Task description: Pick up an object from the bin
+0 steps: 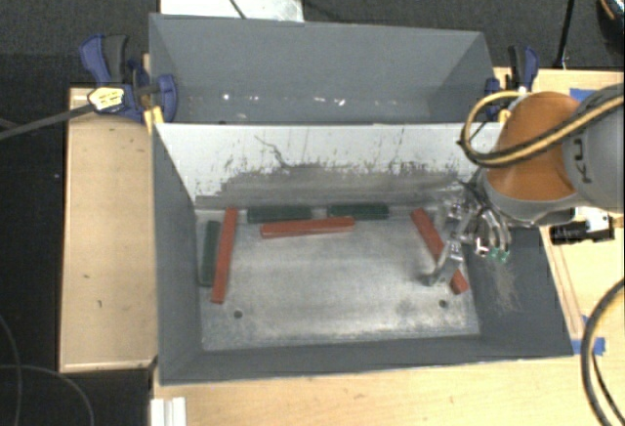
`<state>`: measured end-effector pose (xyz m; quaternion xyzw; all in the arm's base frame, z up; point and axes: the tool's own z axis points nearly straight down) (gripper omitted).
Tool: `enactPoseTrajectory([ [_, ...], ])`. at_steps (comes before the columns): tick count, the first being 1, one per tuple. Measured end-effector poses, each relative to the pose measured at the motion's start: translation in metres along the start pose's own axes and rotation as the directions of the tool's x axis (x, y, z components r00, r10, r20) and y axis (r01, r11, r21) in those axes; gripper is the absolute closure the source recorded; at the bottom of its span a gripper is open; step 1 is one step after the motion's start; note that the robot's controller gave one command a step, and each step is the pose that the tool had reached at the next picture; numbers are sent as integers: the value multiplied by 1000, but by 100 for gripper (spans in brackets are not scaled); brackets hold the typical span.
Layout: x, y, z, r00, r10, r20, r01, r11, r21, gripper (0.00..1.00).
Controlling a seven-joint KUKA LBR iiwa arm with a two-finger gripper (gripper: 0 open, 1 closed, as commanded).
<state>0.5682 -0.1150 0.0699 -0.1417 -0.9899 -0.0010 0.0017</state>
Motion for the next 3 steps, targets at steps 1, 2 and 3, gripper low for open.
enactPoseTrajectory([
  [1, -1, 0, -1, 1000, -1, 2, 1, 1000, 0, 100],
  [2, 33, -11, -82, 913, -409, 10, 409, 913, 5, 100],
  [3, 18, -7, -173, 918, -396, 15, 395, 918, 7, 100],
])
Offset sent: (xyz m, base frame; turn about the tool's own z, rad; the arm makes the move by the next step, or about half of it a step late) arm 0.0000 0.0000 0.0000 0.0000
